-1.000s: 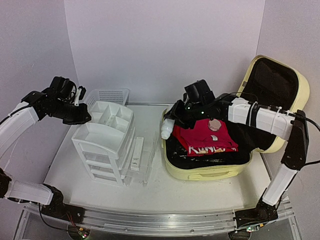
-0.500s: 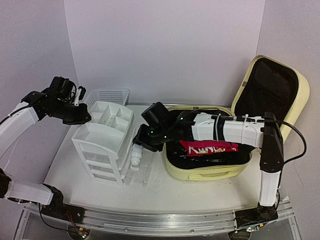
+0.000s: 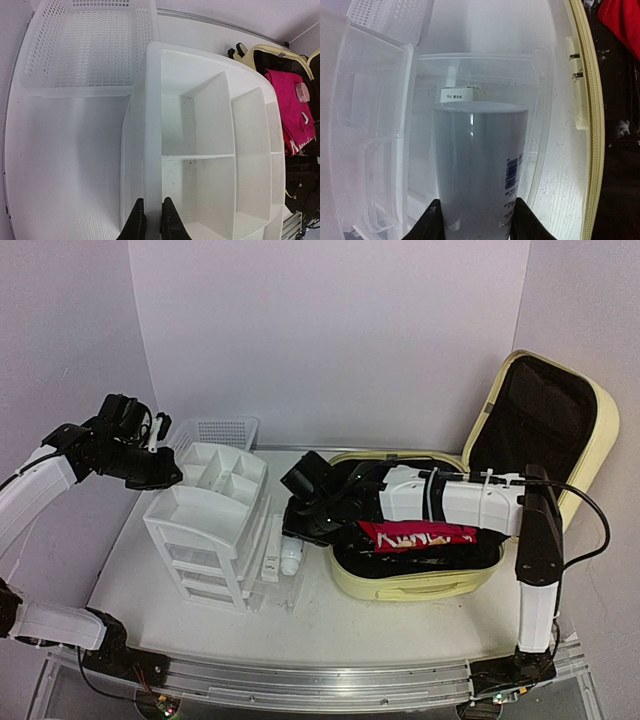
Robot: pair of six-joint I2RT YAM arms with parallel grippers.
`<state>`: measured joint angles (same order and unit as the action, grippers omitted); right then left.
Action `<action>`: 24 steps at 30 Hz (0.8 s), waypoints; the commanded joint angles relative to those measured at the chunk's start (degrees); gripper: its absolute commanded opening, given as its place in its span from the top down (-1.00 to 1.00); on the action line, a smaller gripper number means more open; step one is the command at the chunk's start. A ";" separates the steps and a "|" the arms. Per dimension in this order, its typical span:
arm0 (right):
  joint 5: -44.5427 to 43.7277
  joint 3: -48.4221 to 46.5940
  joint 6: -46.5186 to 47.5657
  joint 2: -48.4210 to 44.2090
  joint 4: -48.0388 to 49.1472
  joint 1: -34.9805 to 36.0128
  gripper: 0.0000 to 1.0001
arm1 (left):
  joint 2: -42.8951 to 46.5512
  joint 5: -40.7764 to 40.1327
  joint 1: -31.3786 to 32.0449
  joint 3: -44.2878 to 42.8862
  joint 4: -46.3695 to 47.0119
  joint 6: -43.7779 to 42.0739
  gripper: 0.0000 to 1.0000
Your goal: Open, take out, and arrange the luggage
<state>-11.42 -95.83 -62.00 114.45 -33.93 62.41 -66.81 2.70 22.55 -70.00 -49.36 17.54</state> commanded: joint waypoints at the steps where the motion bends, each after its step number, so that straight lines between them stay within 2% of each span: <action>1: -1.50 -4.54 0.75 -0.18 0.65 0.24 0.14 | -1.79 0.73 0.39 2.30 -4.72 -2.34 1.00; 9: -4.68 -3.52 6.60 -5.16 -0.04 0.20 -0.39 | -0.88 0.53 0.36 3.02 -4.76 -2.16 1.00; 11: -5.04 -3.40 9.37 -6.67 -0.16 0.24 -0.41 | -0.95 0.55 0.42 2.90 -4.69 -2.16 1.00; 13: -5.28 -3.23 12.97 -8.01 -0.76 0.17 -0.37 | -1.13 0.62 0.39 2.77 -4.71 -2.23 1.00; 16: -7.43 -2.15 17.68 -9.77 -3.99 0.16 -0.13 | -1.07 0.81 0.40 2.67 -4.73 -2.25 1.00; 19: -9.70 1.23 22.60 -12.16 -6.69 -0.03 0.02 | -0.56 0.48 0.44 2.88 -4.85 -2.49 1.00; 24: -10.12 4.16 28.08 -12.80 -10.62 -0.40 0.07 | -0.47 0.58 0.35 3.16 -4.86 -2.29 1.00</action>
<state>-19.05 -93.51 -40.71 102.89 -40.53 62.33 -66.41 3.01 22.55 -69.54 -48.82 17.54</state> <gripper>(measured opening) 0.469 0.090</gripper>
